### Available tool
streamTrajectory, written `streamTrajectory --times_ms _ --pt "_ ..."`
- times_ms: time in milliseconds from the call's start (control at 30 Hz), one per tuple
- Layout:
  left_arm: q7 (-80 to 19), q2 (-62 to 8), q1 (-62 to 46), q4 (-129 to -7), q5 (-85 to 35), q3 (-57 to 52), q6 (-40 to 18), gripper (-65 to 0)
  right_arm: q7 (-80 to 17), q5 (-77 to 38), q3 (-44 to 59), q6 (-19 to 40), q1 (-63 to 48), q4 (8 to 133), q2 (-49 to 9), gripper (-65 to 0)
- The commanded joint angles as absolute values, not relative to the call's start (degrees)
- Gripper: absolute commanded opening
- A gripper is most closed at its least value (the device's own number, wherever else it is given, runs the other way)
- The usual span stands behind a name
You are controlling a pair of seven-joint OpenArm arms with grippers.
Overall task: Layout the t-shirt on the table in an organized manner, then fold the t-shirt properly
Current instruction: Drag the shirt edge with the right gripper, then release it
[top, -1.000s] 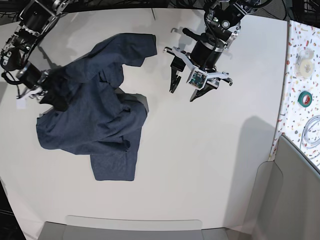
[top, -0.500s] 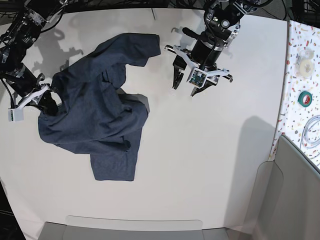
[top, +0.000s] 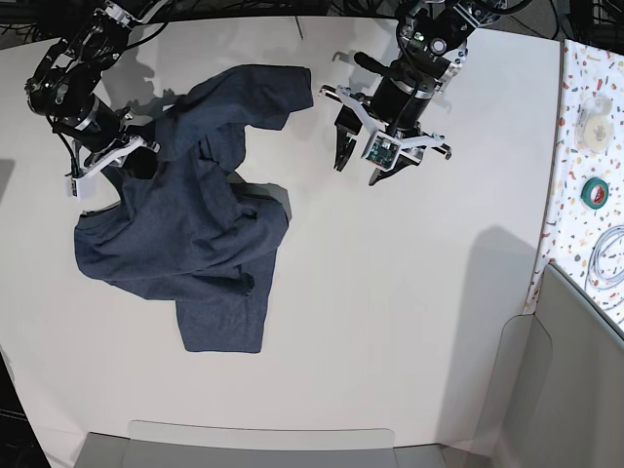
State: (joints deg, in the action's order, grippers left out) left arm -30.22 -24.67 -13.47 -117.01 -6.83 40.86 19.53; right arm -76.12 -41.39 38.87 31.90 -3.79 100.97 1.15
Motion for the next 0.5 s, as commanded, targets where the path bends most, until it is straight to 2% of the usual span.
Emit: streamTrajectory --times_ms 0,233,467 --pt "-29.1 -24.9 -13.2 -118.0 -6.5 40.7 19.7 -38.3 -74.9 -41.0 39.0 32.0 -3.0 101.8 0.5 -65.0" --pt "-29.1 -25.0 -14.0 -118.1 -6.5 40.4 19.7 -38.3 -75.4 -34.4 42.1 32.0 -7.3 102.2 -3.6 -65.0" --pt "-29.1 -25.1 -13.9 -118.1 -6.5 40.4 19.7 -38.3 -75.5 -34.9 53.1 32.0 -12.1 102.2 -10.1 -65.0"
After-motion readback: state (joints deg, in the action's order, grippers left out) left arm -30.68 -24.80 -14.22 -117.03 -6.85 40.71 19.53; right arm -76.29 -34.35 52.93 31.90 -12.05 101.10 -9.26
